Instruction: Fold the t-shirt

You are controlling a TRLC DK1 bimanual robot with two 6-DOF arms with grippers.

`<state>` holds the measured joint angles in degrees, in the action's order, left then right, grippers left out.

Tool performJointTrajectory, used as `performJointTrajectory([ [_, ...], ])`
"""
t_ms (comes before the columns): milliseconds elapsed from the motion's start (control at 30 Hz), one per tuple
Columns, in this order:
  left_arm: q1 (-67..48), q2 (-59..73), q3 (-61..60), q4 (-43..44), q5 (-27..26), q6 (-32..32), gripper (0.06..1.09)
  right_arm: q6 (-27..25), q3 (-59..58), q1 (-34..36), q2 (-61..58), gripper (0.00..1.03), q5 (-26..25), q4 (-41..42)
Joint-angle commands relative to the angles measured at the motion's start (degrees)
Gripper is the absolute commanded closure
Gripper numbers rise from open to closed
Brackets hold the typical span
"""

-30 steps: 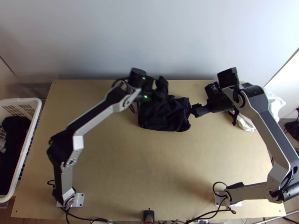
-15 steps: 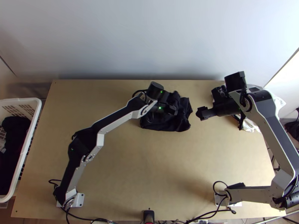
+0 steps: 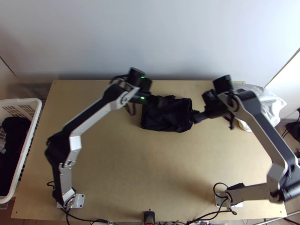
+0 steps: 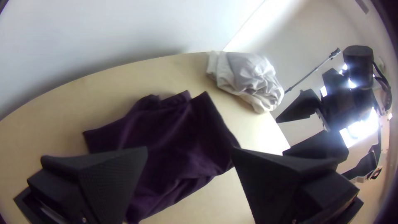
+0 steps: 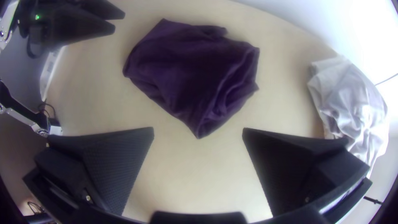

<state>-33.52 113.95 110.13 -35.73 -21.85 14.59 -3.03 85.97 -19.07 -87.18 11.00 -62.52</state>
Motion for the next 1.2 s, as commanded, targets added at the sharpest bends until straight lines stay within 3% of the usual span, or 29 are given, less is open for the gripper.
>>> performJointTrajectory([
  [0,5.0,-5.7,-11.0,-1.6,0.1,-3.3,0.1,0.3,4.5,-5.5,-9.3,0.04,1.6,5.2],
  [267,2.4,-1.3,-15.0,1.7,2.4,-3.4,0.1,1.3,2.3,-11.3,-19.5,0.04,3.2,13.0],
  [433,2.3,2.2,-12.6,1.9,3.0,-3.8,0.1,1.1,-5.7,-9.1,-21.1,0.04,3.3,15.7],
  [800,2.4,7.3,-5.8,1.3,3.1,-4.8,0.1,-1.2,-12.4,2.8,-13.2,0.04,3.5,15.1],
  [933,2.4,10.2,-3.4,1.0,3.1,-5.2,0.1,-0.8,-12.3,2.1,-8.7,0.04,3.5,15.0],
  [1167,2.5,14.1,-2.1,-0.4,3.8,-7.6,0.1,-2.4,-10.7,-4.9,-4.1,0.04,3.2,15.1],
])
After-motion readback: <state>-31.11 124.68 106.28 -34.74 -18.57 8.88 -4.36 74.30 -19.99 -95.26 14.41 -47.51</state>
